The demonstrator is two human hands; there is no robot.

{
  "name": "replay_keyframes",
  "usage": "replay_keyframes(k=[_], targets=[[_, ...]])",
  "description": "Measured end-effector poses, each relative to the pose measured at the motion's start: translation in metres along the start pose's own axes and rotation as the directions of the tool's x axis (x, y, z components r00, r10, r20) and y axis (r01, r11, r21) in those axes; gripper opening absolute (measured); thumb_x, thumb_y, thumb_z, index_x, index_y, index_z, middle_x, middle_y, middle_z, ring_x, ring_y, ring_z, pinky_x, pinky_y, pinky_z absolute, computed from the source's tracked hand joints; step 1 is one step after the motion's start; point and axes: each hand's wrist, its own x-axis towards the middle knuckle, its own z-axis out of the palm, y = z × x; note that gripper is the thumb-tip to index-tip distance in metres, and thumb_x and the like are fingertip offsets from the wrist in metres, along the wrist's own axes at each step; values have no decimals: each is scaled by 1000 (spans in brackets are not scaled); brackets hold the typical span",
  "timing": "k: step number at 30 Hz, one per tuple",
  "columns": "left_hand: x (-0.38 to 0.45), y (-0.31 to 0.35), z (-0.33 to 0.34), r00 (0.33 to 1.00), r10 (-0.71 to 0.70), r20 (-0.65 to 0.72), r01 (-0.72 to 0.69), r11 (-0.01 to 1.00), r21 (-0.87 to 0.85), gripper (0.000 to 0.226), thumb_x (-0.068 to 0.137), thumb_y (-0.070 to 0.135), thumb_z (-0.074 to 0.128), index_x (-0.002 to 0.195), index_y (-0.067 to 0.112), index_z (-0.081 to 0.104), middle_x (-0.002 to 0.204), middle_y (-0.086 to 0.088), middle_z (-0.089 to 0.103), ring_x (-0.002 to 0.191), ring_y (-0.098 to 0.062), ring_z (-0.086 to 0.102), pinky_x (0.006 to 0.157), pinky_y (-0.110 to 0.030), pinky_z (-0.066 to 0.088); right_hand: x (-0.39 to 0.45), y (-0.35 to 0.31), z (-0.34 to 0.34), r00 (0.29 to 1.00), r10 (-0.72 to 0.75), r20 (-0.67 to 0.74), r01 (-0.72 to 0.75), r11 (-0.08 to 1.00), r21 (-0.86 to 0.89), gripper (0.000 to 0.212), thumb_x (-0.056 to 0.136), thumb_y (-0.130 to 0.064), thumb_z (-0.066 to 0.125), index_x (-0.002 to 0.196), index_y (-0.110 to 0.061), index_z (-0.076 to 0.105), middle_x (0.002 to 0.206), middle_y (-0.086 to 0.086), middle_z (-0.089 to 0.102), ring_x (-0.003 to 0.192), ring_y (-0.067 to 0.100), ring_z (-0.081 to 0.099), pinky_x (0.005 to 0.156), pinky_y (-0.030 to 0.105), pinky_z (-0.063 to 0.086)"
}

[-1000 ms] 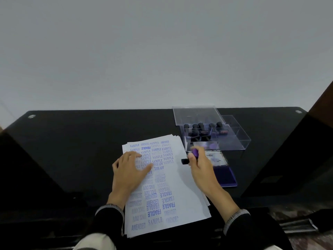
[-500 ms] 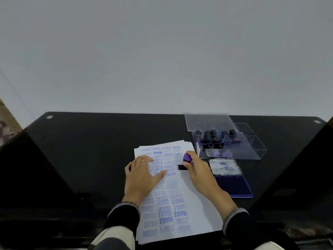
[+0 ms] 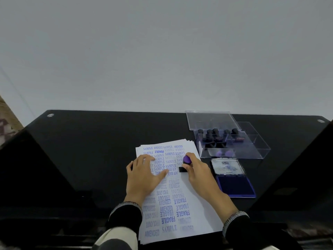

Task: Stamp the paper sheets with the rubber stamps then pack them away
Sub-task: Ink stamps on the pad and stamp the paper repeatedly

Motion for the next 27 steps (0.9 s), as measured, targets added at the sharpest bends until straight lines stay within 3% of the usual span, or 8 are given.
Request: replay_keyframes(k=[4, 9, 14, 19, 27], targets=[[0, 0, 0, 1000, 0, 4, 0, 1000, 2, 74, 66, 87, 31, 115, 35, 49, 122, 18, 46, 118, -5, 44, 110, -37, 25, -1, -1, 2, 1000, -9, -12, 9, 1000, -28, 10, 98, -19, 47, 107, -16, 46, 89, -2, 61, 76, -4, 56, 60, 17, 44], [0, 1, -1, 1000, 3, 10, -3, 1000, 3, 76, 66, 88, 28, 116, 35, 49, 123, 18, 46, 119, -6, 43, 110, -36, 24, -1, -3, 2, 1000, -11, -14, 10, 999, -48, 11, 98, -20, 47, 109, -16, 46, 91, -2, 61, 82, 12, 60, 65, 26, 48], [0, 1, -2, 1000, 2, 0, -2, 1000, 0, 77, 66, 87, 29, 117, 34, 50, 123, 16, 48, 120, -7, 44, 111, -38, 26, -2, -3, 3, 1000, -15, -12, 14, 998, -63, 12, 98, -20, 47, 110, -17, 45, 91, -3, 60, 82, 9, 59, 64, 23, 46], [-1, 1, -2, 1000, 8, -16, -8, 1000, 3, 76, 66, 86, 30, 116, 33, 51, 123, 15, 49, 119, -7, 45, 110, -38, 26, -1, -2, 6, 999, -33, -28, 30, 994, -110, 14, 98, -20, 48, 111, -16, 45, 91, -1, 60, 81, 18, 60, 66, 31, 49], [0, 1, -2, 1000, 6, -3, -6, 1000, 6, 72, 70, 84, 38, 118, 33, 51, 124, 15, 48, 119, -7, 44, 110, -37, 25, -2, -2, 9, 996, -32, -84, 19, 988, -156, 23, 95, -17, 52, 118, -17, 47, 92, -2, 46, 79, 17, 51, 64, 21, 42]])
